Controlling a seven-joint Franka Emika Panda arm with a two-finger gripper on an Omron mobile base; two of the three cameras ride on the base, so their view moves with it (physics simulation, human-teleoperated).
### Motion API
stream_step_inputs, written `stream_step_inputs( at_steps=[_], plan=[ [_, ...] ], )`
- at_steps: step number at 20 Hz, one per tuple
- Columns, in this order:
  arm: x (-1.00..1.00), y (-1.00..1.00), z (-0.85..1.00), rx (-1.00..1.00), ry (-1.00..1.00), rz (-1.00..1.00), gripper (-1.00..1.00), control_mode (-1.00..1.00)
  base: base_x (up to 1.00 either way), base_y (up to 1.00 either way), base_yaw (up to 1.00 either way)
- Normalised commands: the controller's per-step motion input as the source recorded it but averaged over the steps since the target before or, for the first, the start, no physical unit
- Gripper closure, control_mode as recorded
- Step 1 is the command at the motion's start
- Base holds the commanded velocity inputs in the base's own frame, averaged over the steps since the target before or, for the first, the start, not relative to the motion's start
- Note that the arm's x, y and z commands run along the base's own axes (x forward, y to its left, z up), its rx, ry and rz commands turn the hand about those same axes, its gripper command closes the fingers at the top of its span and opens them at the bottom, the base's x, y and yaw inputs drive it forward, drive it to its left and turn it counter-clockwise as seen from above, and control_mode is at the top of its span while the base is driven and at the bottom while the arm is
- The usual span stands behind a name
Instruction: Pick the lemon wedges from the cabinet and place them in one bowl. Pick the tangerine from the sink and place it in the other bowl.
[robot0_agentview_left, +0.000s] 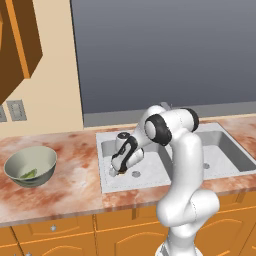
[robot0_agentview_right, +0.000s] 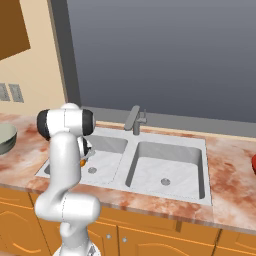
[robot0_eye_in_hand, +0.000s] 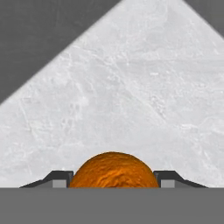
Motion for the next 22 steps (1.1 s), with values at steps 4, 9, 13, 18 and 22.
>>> stream_step_inputs(
  at_steps=[4,9,13,18,22],
  plan=[
    [-0.16,-0.13,0.08,-0.01,-0.01,-0.02,1.0,-1.0,0.0,0.0,0.0],
    [-0.11,-0.36,0.32,-0.05,0.02,-0.23,1.0,-1.0,0.0,0.0,0.0],
    [-0.04,-0.39,0.47,-0.02,0.05,-0.3,1.0,-1.0,0.0,0.0,0.0],
    [-0.03,-0.3,0.5,0.04,0.08,-0.34,1.0,-1.0,0.0,0.0,0.0],
    [-0.16,-0.21,0.61,0.11,0.01,-0.34,1.0,-1.0,0.0,0.0,0.0]
  ],
)
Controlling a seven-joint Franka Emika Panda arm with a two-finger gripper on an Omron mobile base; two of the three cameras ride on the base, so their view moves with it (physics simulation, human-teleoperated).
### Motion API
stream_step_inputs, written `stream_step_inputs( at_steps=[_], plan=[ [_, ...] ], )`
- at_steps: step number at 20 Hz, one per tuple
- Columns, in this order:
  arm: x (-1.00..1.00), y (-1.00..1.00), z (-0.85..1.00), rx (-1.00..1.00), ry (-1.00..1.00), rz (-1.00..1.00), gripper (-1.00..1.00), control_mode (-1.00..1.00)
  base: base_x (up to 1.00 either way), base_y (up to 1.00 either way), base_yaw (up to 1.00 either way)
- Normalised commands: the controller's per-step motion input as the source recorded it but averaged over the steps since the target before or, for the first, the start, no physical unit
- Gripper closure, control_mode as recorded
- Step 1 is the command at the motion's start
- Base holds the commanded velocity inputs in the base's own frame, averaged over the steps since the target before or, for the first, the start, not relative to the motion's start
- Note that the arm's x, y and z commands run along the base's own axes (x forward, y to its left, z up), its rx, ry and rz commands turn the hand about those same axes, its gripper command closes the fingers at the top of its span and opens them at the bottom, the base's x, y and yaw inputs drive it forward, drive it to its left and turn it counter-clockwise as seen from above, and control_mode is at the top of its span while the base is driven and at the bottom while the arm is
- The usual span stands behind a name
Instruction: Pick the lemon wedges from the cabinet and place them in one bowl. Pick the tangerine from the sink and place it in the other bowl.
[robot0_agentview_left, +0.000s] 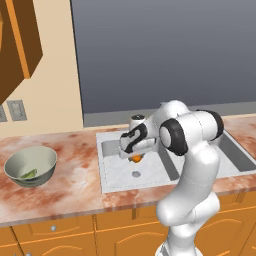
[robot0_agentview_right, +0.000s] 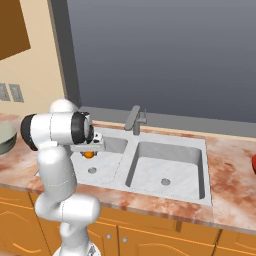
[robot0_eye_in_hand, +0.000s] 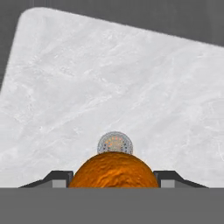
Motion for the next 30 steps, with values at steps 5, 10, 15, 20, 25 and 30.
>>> stream_step_inputs(
  at_steps=[5,10,15,20,25,30],
  plan=[
    [-0.32,-0.11,0.58,0.07,-0.03,-0.29,1.0,-1.0,0.0,0.0,0.0],
    [-0.25,-0.2,0.58,0.0,-0.04,-0.29,1.0,-1.0,0.0,0.0,0.0],
    [-0.49,-0.07,0.55,0.0,-0.14,-0.2,1.0,-1.0,0.0,0.0,0.0],
    [-0.6,-0.13,0.32,-0.01,-0.07,-0.17,1.0,-1.0,0.0,0.0,0.0],
    [-0.3,-0.12,0.4,-0.1,-0.01,-0.06,1.0,-1.0,0.0,0.0,0.0],
    [-0.42,-0.2,0.45,-0.1,0.06,0.06,1.0,-1.0,0.0,0.0,0.0]
  ],
)
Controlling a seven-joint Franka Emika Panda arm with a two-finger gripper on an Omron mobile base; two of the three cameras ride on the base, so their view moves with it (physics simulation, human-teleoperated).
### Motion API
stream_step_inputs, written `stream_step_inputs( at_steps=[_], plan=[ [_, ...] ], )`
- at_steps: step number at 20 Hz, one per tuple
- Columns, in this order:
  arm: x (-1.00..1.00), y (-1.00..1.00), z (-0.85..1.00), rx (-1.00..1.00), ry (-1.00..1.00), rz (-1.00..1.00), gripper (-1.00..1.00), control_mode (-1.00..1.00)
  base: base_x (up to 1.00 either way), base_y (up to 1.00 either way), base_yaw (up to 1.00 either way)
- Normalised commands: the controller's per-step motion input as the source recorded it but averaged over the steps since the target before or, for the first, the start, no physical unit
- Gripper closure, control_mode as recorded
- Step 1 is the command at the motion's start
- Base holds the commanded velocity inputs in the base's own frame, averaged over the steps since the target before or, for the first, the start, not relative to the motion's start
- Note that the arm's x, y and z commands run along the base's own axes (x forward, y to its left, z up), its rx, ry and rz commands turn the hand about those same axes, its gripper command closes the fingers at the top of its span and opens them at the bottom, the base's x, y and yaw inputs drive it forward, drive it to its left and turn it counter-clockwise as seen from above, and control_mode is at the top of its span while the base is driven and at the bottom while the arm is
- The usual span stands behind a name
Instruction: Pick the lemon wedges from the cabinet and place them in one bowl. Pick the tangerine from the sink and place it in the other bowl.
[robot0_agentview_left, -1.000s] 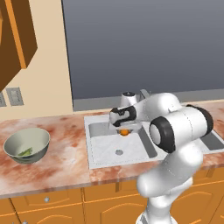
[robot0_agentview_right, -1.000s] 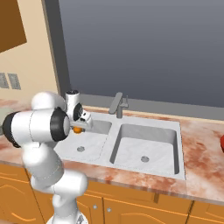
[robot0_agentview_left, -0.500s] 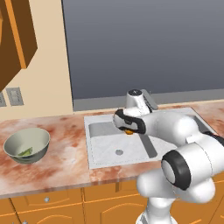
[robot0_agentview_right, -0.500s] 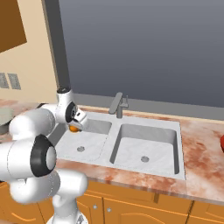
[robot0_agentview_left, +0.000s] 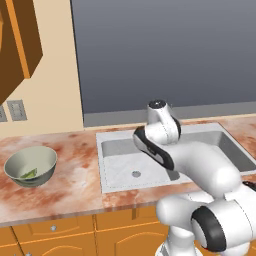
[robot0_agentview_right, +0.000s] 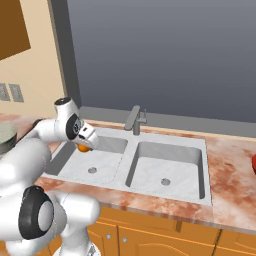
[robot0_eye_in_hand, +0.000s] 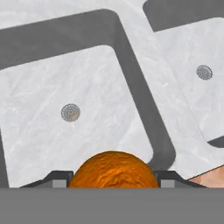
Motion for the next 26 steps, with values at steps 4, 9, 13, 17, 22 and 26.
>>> stream_step_inputs(
  at_steps=[4,9,13,17,22,26],
  plan=[
    [-0.6,-0.1,0.45,-0.06,0.11,0.05,1.0,-1.0,0.0,0.0,0.0],
    [-0.62,-0.1,0.21,-0.02,0.08,-0.03,1.0,-1.0,0.0,0.0,0.0],
    [-0.03,-0.02,0.0,0.0,0.0,-0.04,1.0,-1.0,0.0,0.0,0.0],
    [0.0,0.03,0.0,0.0,0.0,-0.01,1.0,1.0,-0.02,-0.04,0.0],
    [0.0,0.0,0.0,0.0,0.0,0.0,1.0,1.0,0.03,-0.77,0.0],
    [0.0,0.0,0.0,0.0,0.0,0.0,1.0,1.0,0.11,-0.89,0.0]
  ],
)
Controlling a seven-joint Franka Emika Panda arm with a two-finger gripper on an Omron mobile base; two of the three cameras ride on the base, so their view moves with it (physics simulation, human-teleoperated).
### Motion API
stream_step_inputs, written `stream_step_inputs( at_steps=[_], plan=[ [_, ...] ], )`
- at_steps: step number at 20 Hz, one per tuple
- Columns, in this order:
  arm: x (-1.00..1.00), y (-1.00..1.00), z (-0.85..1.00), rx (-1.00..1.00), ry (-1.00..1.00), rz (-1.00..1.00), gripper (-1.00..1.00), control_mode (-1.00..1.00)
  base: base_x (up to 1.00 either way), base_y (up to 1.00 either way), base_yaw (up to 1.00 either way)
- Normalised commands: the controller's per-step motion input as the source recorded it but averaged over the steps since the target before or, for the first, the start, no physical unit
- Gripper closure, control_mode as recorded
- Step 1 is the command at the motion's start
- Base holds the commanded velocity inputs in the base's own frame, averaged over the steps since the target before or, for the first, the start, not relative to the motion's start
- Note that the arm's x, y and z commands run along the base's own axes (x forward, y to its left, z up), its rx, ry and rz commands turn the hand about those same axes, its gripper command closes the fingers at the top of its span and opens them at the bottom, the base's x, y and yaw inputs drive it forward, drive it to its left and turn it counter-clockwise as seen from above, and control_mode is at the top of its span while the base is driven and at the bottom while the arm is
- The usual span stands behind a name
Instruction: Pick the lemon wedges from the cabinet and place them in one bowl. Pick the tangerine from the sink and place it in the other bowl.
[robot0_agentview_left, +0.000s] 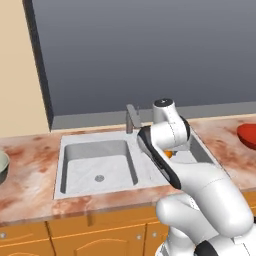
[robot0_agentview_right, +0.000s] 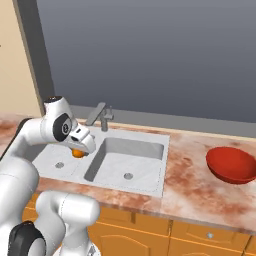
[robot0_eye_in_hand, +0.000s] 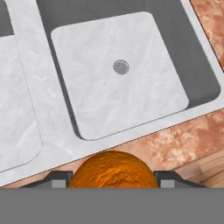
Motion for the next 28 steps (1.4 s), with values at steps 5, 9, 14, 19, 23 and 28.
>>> stream_step_inputs(
  at_steps=[5,9,14,19,23,28],
  plan=[
    [0.0,0.0,0.0,0.0,0.0,0.0,1.0,1.0,0.1,-0.8,0.0],
    [0.0,0.0,0.0,0.0,0.0,0.0,1.0,1.0,0.13,-0.65,0.0],
    [0.0,0.0,0.0,0.0,0.0,0.0,1.0,1.0,0.14,-0.62,0.0],
    [0.11,-0.18,0.0,0.02,0.0,0.0,1.0,-1.0,0.08,-0.33,0.0],
    [0.55,-0.48,0.0,0.06,0.01,0.01,1.0,-1.0,0.0,0.0,0.0],
    [0.73,-0.6,0.0,0.05,0.04,0.01,1.0,-1.0,0.0,0.0,0.0]
  ],
)
